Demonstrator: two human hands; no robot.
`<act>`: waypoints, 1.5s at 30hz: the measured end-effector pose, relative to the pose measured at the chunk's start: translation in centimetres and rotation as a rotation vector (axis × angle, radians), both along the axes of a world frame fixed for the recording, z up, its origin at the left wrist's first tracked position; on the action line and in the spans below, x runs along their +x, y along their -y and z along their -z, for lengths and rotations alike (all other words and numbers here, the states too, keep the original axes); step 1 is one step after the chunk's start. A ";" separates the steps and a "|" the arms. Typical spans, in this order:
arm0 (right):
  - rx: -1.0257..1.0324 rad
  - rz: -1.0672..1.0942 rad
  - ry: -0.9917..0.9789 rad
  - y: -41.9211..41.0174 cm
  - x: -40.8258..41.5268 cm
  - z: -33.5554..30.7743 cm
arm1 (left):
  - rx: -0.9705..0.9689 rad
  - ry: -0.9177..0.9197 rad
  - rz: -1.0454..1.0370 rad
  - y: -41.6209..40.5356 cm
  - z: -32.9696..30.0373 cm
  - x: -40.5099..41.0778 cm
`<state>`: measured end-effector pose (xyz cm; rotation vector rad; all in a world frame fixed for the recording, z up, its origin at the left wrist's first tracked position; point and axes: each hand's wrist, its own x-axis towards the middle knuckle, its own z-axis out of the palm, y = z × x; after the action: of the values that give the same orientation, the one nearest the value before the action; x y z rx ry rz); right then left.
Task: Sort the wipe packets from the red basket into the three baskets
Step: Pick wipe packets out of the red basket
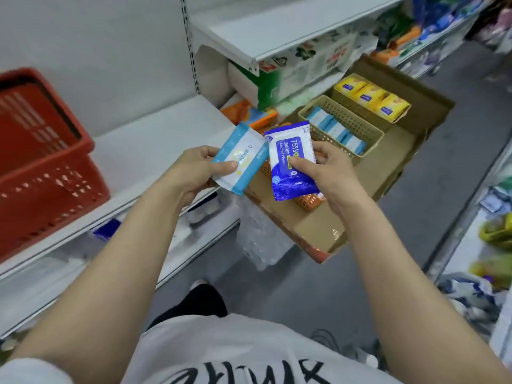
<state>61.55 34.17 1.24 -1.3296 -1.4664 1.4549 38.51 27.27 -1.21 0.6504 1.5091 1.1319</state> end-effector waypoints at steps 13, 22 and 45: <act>-0.032 0.041 0.220 -16.1 6.9 2.6 | -0.038 0.071 -0.253 -15.3 5.4 4.2; 0.102 -0.381 0.697 -28.4 3.7 8.3 | -0.108 0.094 -0.420 -21.6 7.5 3.9; 0.830 -1.277 0.790 -34.8 -6.6 20.2 | -0.349 0.128 -1.096 -16.2 13.7 16.0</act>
<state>54.99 69.01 -18.95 -0.2970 -3.2860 0.5743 54.50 43.47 -14.92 -0.5816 1.9198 1.5777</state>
